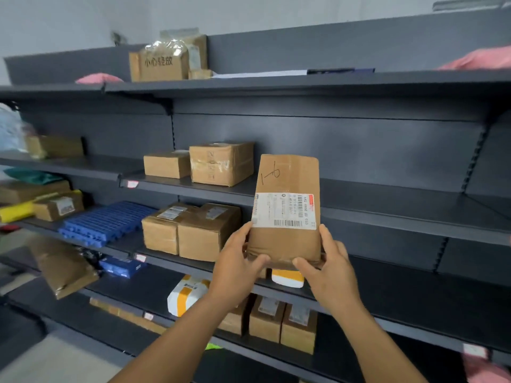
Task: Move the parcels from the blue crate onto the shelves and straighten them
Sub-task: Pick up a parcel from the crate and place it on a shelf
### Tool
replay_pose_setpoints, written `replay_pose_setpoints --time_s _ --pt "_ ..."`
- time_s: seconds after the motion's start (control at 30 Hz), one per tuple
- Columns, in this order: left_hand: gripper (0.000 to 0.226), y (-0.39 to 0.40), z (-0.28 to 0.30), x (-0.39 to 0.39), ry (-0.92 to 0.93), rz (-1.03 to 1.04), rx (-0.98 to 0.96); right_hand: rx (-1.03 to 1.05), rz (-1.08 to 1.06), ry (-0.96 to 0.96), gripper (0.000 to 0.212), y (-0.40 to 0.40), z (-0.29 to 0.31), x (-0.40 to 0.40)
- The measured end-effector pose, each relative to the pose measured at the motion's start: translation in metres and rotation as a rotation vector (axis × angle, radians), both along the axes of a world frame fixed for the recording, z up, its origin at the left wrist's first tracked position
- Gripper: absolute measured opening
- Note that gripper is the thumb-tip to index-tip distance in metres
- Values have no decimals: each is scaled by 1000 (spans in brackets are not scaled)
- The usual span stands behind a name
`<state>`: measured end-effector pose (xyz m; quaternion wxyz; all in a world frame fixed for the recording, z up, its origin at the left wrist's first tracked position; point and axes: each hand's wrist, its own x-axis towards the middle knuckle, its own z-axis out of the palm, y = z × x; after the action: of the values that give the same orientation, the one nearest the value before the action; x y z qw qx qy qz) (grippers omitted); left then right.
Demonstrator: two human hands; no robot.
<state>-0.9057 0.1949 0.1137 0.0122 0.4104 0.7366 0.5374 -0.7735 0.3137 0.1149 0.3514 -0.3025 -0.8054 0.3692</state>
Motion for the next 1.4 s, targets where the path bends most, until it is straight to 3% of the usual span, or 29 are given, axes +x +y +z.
replay_pose_setpoints --time_s 0.23,0.33,0.77,1.03,1.2,1.4 --pt "46 71 72 -74 148 77 -42 188 -4 -38 59 72 58 -68" --pt "48 110 90 -114 221 64 -118 241 1 -68 53 112 71 -106" --pt "46 225 103 -230 497 143 -515 289 20 -267 45 221 88 -229" --pt "53 229 111 -227 639 158 -676 349 48 -352 59 220 90 -228" --pt "76 208 104 -189 764 101 -614 440 17 -459 88 194 83 -196" --pt "82 169 82 -123 740 -77 -594 400 -121 -579 92 139 61 -130"
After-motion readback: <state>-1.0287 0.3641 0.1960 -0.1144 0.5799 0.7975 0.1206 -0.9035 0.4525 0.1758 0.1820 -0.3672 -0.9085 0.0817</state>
